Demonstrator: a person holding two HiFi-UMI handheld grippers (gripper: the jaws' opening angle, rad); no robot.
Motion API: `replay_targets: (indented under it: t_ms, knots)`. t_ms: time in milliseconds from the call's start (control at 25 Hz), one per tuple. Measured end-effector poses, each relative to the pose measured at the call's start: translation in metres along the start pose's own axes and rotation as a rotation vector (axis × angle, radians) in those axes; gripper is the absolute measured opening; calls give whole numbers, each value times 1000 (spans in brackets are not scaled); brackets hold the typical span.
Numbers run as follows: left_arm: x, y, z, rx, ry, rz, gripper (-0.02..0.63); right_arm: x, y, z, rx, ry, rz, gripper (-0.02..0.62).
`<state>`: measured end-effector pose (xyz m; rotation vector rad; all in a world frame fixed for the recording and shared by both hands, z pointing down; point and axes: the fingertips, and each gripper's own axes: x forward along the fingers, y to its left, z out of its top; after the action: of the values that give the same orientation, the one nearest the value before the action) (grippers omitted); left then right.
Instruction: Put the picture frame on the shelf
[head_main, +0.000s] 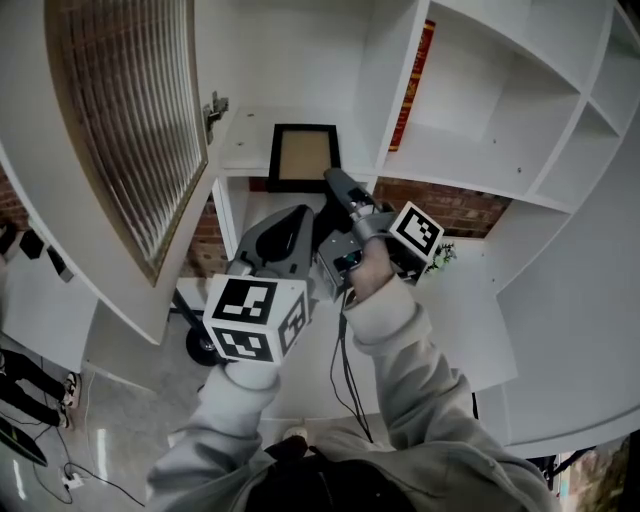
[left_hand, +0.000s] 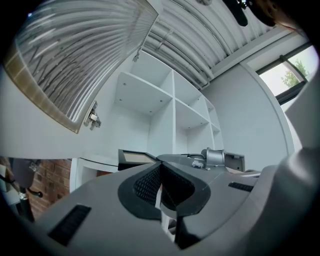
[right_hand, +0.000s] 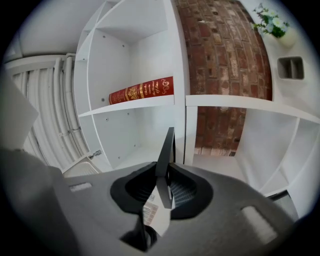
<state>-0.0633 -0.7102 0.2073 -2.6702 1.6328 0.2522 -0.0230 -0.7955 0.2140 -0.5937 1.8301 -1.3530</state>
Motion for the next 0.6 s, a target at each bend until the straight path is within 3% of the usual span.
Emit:
replay_targets:
  t_ms: [240, 600]
  knots:
    - [4, 5, -3, -3, 6, 2, 3, 5, -5, 6, 70, -54, -33, 69]
    - [8, 11, -3, 2, 2, 11, 3, 16, -8, 20, 88, -141, -115, 69]
